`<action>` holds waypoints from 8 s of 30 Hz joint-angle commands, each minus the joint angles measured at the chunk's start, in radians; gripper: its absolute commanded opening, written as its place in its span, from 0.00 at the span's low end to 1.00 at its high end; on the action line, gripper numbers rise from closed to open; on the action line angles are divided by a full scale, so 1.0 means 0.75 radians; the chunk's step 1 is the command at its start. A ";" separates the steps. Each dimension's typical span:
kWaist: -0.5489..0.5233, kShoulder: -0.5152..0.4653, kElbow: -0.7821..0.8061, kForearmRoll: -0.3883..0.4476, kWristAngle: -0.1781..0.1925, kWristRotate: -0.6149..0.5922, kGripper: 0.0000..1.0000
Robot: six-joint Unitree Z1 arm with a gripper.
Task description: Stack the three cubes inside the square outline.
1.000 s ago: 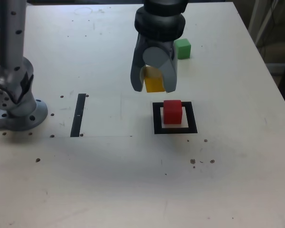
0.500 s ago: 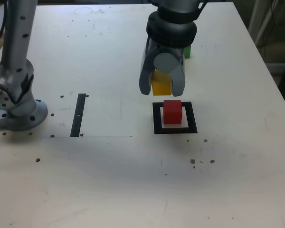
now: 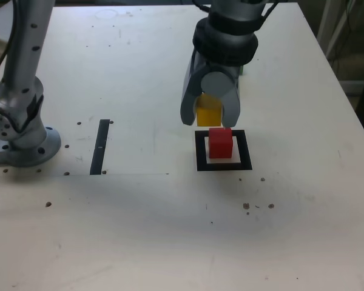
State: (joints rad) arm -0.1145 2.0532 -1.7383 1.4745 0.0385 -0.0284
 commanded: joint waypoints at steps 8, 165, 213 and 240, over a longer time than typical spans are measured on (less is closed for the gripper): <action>-0.011 0.059 -0.057 0.011 -0.010 0.001 0.00; 0.817 0.637 -0.948 0.212 0.189 0.595 0.26; 0.546 0.040 -0.288 0.212 0.217 0.463 0.00; 0.023 -0.149 -0.126 0.208 0.000 0.109 0.00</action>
State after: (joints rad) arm -0.0912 1.9284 -1.8226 1.6196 0.0417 0.0555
